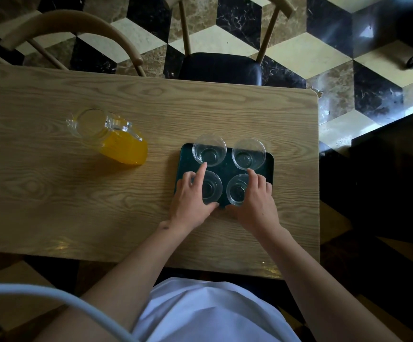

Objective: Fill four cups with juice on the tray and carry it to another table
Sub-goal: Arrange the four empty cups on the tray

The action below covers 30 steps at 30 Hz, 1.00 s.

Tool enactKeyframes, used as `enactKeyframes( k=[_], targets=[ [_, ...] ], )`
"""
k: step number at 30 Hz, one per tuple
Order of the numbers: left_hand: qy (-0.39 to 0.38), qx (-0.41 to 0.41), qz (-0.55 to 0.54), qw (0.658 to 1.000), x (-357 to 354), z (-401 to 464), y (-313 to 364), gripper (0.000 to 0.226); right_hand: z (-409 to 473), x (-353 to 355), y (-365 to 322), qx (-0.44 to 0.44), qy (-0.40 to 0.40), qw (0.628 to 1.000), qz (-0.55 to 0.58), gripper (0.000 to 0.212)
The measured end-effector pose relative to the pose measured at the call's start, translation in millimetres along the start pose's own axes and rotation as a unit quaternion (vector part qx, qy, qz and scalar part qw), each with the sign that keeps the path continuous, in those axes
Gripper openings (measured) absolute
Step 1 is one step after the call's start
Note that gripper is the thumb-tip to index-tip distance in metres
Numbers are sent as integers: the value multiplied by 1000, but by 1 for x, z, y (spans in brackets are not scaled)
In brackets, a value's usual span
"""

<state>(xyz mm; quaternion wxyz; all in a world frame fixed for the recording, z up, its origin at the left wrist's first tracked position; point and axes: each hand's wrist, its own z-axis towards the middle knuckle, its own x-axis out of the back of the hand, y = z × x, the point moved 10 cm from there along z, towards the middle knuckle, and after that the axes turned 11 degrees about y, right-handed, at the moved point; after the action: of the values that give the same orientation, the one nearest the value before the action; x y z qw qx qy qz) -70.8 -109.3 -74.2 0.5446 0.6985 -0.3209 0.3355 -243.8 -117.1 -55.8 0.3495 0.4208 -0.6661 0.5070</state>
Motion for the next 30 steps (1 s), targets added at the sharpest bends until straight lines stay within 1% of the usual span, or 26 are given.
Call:
enactKeyframes(
  k=[9,16,18,22,24,27,30],
  targets=[
    [9,13,-2,1000,3,1,-6,113,-1,0,0,4,-2,1000,-14,114],
    [7,24,-29,999,1,-5,-9,113,-1,3,1,6,-8,1000,-12,119],
    [13,27,-34,999,4,-8,-9,103,-2,3,1,0,-15,1000,-4,123],
    [53,45,-58,996,26,-14,-8,73,-2,5,5,-27,-33,999,31,127],
    [98,45,-59,992,46,-17,-14,65,-2,10,6,-41,-31,998,45,124],
    [146,69,-106,981,72,-22,-30,60,-4,21,8,-56,-24,997,55,108],
    [176,138,-172,959,96,-27,-53,53,-6,37,5,-57,8,997,55,91]
  ],
)
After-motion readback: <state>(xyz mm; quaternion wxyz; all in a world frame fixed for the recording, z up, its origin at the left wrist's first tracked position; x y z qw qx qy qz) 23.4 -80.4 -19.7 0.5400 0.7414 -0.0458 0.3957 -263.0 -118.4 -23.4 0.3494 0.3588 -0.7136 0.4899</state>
